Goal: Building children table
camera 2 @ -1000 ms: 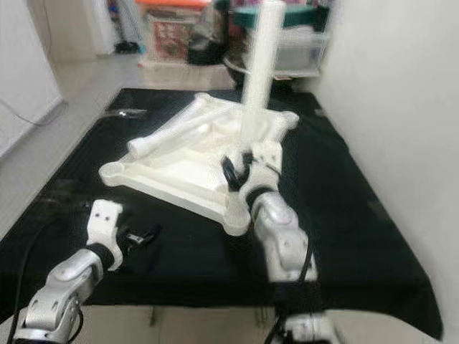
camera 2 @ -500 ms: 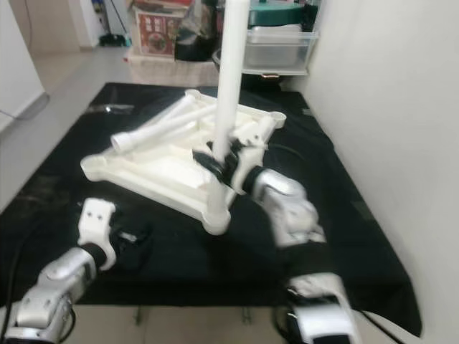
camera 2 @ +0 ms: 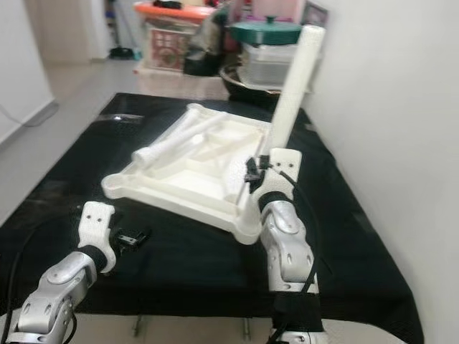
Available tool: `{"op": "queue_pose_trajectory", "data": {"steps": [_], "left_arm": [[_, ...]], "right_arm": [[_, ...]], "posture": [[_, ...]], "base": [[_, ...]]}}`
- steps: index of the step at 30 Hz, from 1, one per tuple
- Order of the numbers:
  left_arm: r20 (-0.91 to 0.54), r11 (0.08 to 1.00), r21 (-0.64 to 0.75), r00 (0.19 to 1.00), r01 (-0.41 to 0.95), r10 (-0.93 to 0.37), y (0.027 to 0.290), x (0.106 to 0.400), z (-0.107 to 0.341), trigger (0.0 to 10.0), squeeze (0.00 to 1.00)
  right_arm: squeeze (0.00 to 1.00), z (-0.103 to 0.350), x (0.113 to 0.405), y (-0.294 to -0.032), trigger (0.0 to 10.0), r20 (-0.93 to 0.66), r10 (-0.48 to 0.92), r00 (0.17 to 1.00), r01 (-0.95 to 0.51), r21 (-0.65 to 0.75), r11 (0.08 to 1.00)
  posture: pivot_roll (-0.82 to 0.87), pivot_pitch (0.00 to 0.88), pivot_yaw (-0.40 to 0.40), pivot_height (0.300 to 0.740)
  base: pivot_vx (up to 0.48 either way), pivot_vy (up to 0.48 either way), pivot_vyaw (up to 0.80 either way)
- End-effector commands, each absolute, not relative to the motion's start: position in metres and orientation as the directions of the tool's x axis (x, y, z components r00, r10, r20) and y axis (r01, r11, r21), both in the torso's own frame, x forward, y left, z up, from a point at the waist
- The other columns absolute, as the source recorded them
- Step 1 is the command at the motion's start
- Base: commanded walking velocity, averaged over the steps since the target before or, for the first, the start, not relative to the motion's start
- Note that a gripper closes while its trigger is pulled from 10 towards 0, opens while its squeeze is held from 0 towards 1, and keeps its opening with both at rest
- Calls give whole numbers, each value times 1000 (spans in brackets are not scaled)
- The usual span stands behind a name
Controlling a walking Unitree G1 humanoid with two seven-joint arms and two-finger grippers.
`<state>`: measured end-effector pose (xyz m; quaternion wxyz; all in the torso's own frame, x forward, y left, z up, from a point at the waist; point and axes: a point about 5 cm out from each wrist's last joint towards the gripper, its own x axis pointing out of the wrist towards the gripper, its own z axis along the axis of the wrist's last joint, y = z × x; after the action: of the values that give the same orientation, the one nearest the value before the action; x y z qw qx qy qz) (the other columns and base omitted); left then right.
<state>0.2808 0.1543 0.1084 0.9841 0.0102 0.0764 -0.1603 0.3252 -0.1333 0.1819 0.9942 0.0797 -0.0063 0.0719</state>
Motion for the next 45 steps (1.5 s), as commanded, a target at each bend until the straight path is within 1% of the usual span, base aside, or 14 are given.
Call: {"op": "queue_pose_trajectory", "data": {"steps": [1, 3, 10, 11, 13, 18, 25, 27, 33, 34, 37, 38, 39, 45], "left_arm": [[-164, 947, -15, 933, 322, -320, 153, 280, 105, 10000, 0], [-159, 948, -13, 935, 318, -316, 155, 282, 107, 10000, 0], [-153, 953, -13, 942, 302, -300, 159, 280, 107, 10000, 0], [-153, 954, -14, 942, 300, -298, 159, 279, 107, 10000, 0], [-152, 955, -16, 943, 297, -296, 158, 278, 107, 10000, 0], [-155, 959, -15, 947, 284, -283, 160, 276, 106, 10000, 0], [-168, 956, -13, 941, 294, -292, 158, 274, 104, 10000, 0], [-166, 954, -16, 940, 299, -298, 156, 277, 105, 10000, 0], [-166, 953, -15, 939, 304, -302, 156, 278, 105, 10000, 0], [-164, 952, -14, 939, 304, -302, 156, 279, 106, 10000, 0], [-160, 953, -15, 940, 302, -300, 157, 280, 107, 10000, 0], [-159, 954, -17, 942, 298, -297, 158, 279, 107, 10000, 0], [-160, 955, -19, 942, 296, -295, 159, 278, 106, 10000, 0], [-160, 956, -18, 943, 294, -293, 160, 278, 106, 10000, 0]], "right_arm": [[1000, 178, 324, -123, 10000, -2, 230, 973, -226, 176, 958], [0, 192, 332, -112, 10000, 24, 445, 895, -444, 146, 884], [0, 202, 316, -106, 9137, 37, 827, 561, -827, -7, 562], [0, 196, 321, -106, 1294, 20, 816, 577, -817, 19, 577], [0, 191, 327, -107, 0, 4, 790, 613, -789, 48, 612], [0, 164, 362, -145, 0, -146, 234, 961, -213, 144, 966], [0, 133, 342, -183, 0, -271, -206, 940, 236, 83, 968], [0, 132, 328, -159, 10000, -265, -99, 959, 119, 61, 991], [0, 142, 323, -131, 10000, -196, 78, 978, -62, 83, 995], [1000, 154, 324, -121, 10000, -129, 168, 977, -156, 97, 983], [1000, 169, 329, -114, 10000, -68, 268, 961, -260, 111, 959], [169, 182, 333, -107, 10000, -24, 403, 915, -398, 113, 911], [0, 192, 337, -104, 10000, -1, 514, 858, -511, 94, 854], [0, 202, 335, -102, 10000, 29, 727, 686, -728, 37, 685]], "posture": [[40, 0, -42, 740], [48, 0, -50, 740], [65, 0, -69, 740], [68, 0, -72, 740], [73, 0, -76, 740], [73, 0, -74, 740], [58, 0, -65, 740], [48, 0, -53, 740], [41, 0, -49, 740], [48, 0, -58, 740], [51, 0, -61, 740], [48, 0, -61, 740], [54, 0, -62, 740], [63, 0, -74, 740]], "base": [[0, 0, 0], [0, 0, 0], [0, 0, 0], [0, 0, 0], [0, 0, 0], [0, 0, 0], [0, 0, 0], [0, 0, 0], [0, 0, 0], [0, 0, 0], [0, 0, 0], [0, 0, 0], [0, 0, 0], [0, 0, 0]]}}
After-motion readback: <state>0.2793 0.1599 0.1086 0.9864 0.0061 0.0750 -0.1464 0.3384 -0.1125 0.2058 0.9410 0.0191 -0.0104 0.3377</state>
